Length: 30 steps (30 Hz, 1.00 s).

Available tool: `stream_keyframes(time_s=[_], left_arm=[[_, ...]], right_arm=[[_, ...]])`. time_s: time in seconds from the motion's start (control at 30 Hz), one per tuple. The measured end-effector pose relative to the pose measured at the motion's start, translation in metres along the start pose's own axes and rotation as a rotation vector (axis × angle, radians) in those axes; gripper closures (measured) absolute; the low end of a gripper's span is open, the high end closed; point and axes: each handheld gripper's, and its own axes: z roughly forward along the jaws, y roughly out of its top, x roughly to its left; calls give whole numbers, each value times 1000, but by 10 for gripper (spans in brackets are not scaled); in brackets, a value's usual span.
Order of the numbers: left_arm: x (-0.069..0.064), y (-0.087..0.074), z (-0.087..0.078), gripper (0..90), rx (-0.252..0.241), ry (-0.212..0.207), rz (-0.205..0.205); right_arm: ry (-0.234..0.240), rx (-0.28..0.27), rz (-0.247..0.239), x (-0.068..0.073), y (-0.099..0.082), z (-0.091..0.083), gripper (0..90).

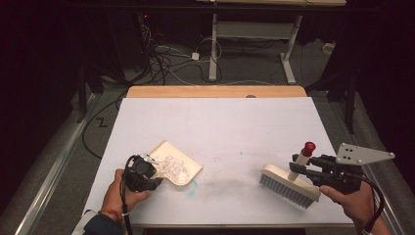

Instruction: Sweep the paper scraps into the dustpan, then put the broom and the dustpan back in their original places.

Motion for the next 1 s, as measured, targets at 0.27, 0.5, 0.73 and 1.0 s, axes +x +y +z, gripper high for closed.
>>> stream_keyframes(time_s=[0.27,0.5,0.73,1.0], left_arm=[[23,-2,4,629,-24,62,-125],[21,0,8,552,-45,63,-170],[-2,-3,6,413,-57,19,-124],[-21,-14,-1,358,-108,-1,-13]], right_arm=[[47,63,2,-5,-5,8,702],[4,75,4,-16,-1,19,694],[-82,90,31,-36,2,31,643],[-185,108,87,-60,9,60,612]])
